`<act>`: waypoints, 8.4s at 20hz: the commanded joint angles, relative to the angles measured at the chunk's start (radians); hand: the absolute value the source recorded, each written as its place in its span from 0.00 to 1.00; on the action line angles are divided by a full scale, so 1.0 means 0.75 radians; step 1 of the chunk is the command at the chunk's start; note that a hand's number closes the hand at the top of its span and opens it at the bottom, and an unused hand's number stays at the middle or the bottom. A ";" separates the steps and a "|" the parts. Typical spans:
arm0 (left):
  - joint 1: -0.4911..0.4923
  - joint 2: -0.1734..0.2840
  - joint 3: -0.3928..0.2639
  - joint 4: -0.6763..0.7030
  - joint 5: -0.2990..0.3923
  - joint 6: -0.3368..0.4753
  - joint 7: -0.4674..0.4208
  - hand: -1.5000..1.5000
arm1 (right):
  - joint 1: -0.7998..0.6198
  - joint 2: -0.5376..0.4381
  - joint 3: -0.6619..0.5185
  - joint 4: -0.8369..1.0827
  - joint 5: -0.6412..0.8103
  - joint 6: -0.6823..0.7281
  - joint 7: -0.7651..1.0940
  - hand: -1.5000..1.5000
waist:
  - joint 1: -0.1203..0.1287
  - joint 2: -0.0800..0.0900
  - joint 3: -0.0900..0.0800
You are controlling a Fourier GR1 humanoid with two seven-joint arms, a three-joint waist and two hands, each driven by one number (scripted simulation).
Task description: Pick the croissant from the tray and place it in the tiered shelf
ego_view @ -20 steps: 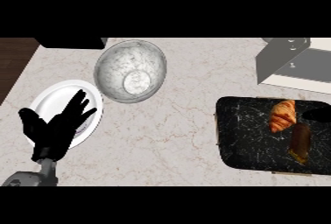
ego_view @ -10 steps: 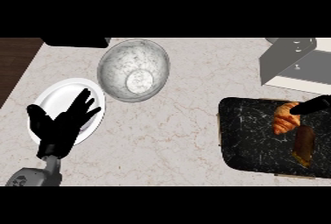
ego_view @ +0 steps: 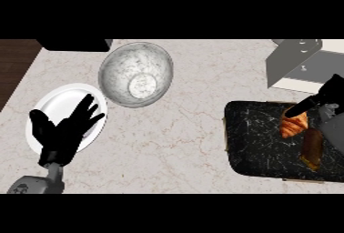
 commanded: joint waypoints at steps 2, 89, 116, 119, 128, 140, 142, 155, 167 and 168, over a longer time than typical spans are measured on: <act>0.092 -0.002 0.024 0.138 0.010 0.000 0.007 0.50 | -0.086 0.095 0.009 0.141 0.080 0.045 0.318 0.00 | -0.016 0.015 -0.019; 0.145 -0.064 0.085 0.136 -0.085 -0.028 -0.021 0.50 | 0.124 -0.412 -1.192 -0.591 -0.540 0.540 -1.016 1.00 | -0.041 0.008 -0.014; -0.014 -0.075 0.176 0.287 -0.096 -0.123 0.011 0.50 | -0.604 -0.348 -0.849 0.702 -0.001 0.502 -1.807 1.00 | -0.015 0.018 -0.013; 0.045 -0.115 0.132 0.250 -0.141 -0.094 -0.031 0.50 | -0.669 -0.320 -0.849 0.826 0.042 0.438 -1.915 1.00 | 0.004 0.023 -0.012; 0.055 -0.115 0.152 0.209 -0.143 -0.113 0.002 0.50 | -0.783 -0.332 -0.869 0.987 0.090 0.497 -2.012 1.00 | -0.010 0.018 -0.012; 0.013 -0.125 0.186 0.266 -0.158 -0.105 -0.007 0.50 | -0.870 -0.343 -1.112 1.136 -0.101 0.476 -1.922 0.00 | -0.011 0.021 -0.012; -0.022 -0.119 0.189 0.275 -0.141 -0.129 0.028 0.50 | -0.909 -0.302 -1.157 1.144 -0.151 0.466 -1.879 0.00 | -0.013 0.021 -0.012; 0.002 -0.157 0.194 0.308 -0.171 -0.123 -0.053 0.50 | -0.886 -0.496 -1.380 1.200 -0.323 0.288 -1.820 0.00 | -0.014 0.029 -0.011; 0.009 -0.106 0.231 0.274 -0.144 -0.156 0.022 0.50 | -0.660 -0.802 -1.587 1.329 -0.495 0.446 -1.752 0.00 | -0.020 0.030 -0.006; 0.019 -0.105 0.237 0.262 -0.152 -0.147 0.002 0.50 | -0.564 -0.813 -1.620 1.366 -0.522 0.523 -1.831 0.00 | -0.036 0.029 -0.002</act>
